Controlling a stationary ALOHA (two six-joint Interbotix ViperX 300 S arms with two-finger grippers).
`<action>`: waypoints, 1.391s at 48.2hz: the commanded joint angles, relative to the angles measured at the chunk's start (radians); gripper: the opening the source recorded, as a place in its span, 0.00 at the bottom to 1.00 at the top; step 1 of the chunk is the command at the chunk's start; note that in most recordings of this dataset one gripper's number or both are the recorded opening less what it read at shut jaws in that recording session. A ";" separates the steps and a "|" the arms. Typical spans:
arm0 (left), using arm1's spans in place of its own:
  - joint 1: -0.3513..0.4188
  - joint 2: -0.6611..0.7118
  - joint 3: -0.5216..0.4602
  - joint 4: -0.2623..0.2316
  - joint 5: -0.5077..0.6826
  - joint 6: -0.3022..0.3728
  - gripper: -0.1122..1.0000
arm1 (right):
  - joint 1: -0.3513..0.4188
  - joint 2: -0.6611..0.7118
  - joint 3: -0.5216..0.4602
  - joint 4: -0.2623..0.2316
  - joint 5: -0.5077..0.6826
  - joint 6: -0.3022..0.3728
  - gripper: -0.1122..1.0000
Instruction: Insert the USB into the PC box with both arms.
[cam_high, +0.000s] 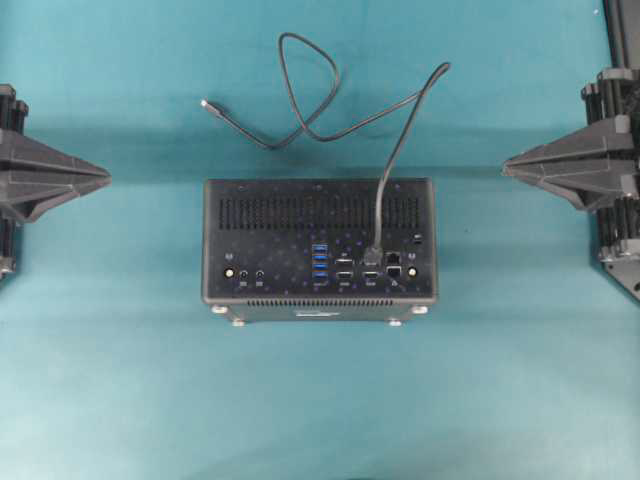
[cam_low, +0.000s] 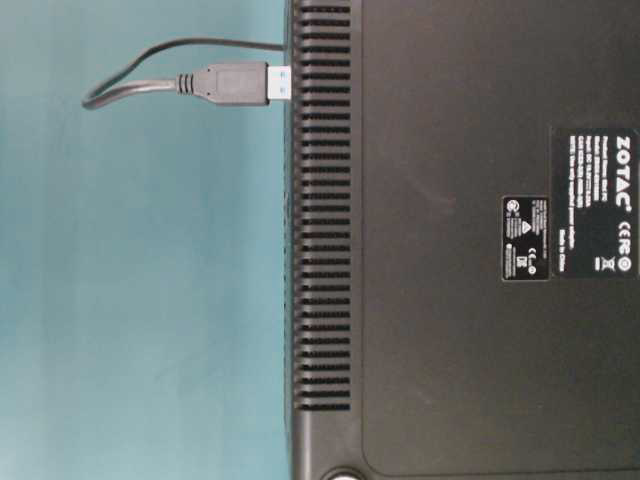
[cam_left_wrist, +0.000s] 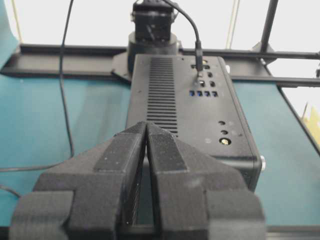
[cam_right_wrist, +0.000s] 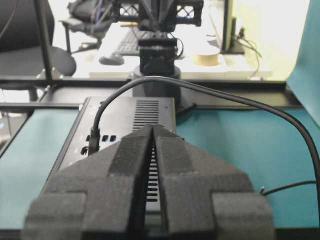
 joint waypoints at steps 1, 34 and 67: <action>-0.029 0.011 -0.020 0.009 0.021 -0.018 0.19 | 0.000 0.006 -0.003 0.006 -0.005 0.006 0.23; -0.035 0.023 -0.173 0.011 0.242 -0.011 0.10 | 0.043 0.225 -0.325 0.077 0.543 0.198 0.17; -0.054 -0.006 -0.153 0.012 0.124 0.028 0.10 | 0.133 0.402 -0.581 0.049 0.950 0.235 0.32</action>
